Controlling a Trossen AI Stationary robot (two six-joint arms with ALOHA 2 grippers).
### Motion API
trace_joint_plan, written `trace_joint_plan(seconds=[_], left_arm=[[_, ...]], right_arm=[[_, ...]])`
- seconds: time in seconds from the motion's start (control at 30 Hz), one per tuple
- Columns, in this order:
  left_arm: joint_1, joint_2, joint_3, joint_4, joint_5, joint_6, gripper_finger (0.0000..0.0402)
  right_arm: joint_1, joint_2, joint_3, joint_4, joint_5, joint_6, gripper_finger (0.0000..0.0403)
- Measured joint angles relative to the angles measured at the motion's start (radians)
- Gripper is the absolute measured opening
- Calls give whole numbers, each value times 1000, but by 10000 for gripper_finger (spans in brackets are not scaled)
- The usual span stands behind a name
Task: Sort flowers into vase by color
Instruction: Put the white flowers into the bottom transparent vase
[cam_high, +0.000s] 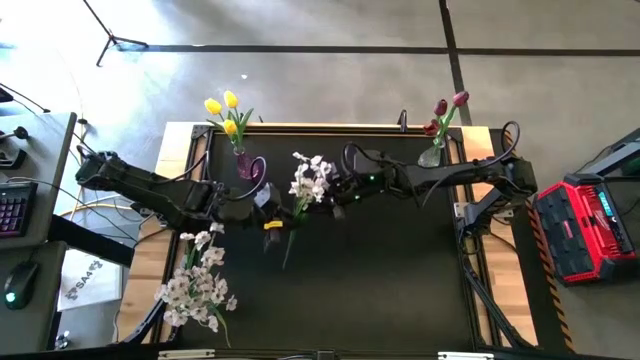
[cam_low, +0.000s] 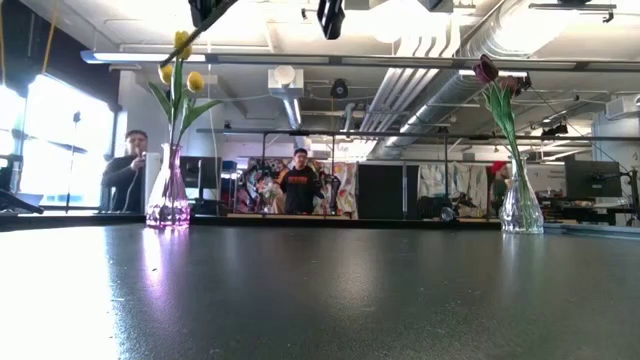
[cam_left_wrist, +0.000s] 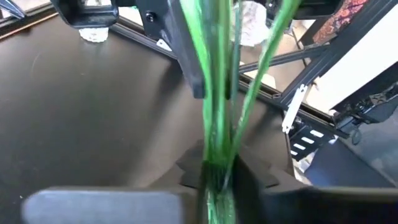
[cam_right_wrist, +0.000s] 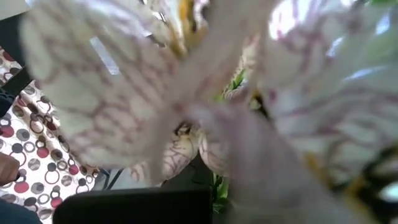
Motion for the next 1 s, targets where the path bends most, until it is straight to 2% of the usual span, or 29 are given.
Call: trace_joint_plan(seconds=[0.1,0.27,0.43,0.57,0.7,0.9,1.0], left_arm=[[4,0,0,-1,3,44,10],[4,0,1,1,1,79,5],[4,-46,2,-46,-35,73,3],[-3,-150,4,-142,-50,75,1],[-43,-295,5,-267,-59,147,1],[-146,-535,5,-407,-61,303,1],[-201,-637,5,-460,-18,357,0]], right_arm=[[0,0,0,0,-3,1,0],[0,-1,0,2,-2,28,7],[-2,-8,0,2,69,37,64],[-6,-28,0,4,190,69,125],[-14,-39,0,-32,302,171,167],[-12,-18,0,-179,420,278,184],[-2,5,0,-248,471,362,183]])
